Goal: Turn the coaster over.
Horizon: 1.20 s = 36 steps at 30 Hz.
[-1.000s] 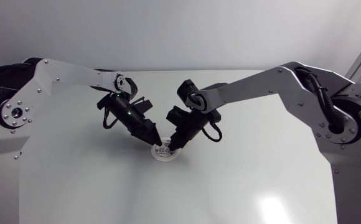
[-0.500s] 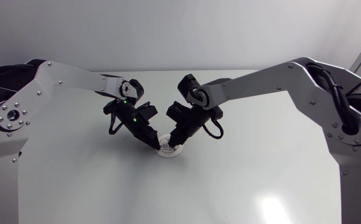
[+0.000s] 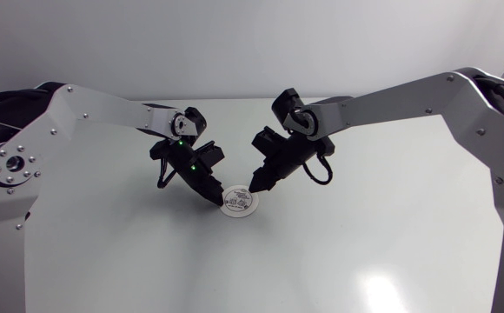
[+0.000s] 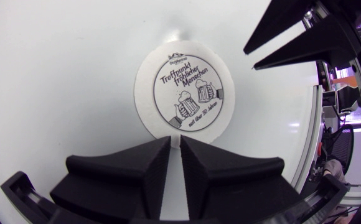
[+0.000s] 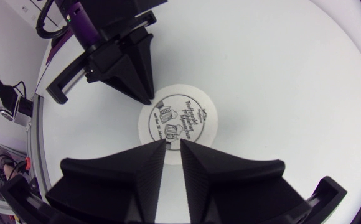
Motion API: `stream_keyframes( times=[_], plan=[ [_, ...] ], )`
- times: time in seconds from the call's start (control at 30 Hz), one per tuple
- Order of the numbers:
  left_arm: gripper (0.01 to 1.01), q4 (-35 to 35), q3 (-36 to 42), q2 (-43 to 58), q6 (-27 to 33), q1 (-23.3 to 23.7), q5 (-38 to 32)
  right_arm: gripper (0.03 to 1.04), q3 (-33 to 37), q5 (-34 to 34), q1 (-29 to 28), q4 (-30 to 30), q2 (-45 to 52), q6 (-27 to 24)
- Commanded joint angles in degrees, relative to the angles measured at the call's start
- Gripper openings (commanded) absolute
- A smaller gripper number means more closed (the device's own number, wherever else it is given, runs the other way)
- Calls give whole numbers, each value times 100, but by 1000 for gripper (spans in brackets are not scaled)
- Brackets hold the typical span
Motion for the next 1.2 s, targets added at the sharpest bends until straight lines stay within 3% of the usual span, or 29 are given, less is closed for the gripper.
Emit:
stream_keyframes(
  times=[0.0,0.13,0.37,0.43,0.67,1.17],
  plan=[
    [143,42,-52,480,-140,-88,-175,433,-74,-76,-124,-33,251,47],
    [143,33,-26,541,-149,-141,-148,610,181,-410,-361,-121,585,249],
    [143,7,44,576,-175,-176,-104,656,831,-1051,-721,-701,1148,609],
    [143,7,53,585,-184,-194,-96,713,928,-1166,-809,-815,1209,697],
    [144,-37,97,576,-193,-220,-60,725,857,-1420,-836,-1211,1121,767],
    [144,-72,115,524,-193,-281,45,752,400,-1649,-783,-1281,1086,978]
  ],
)
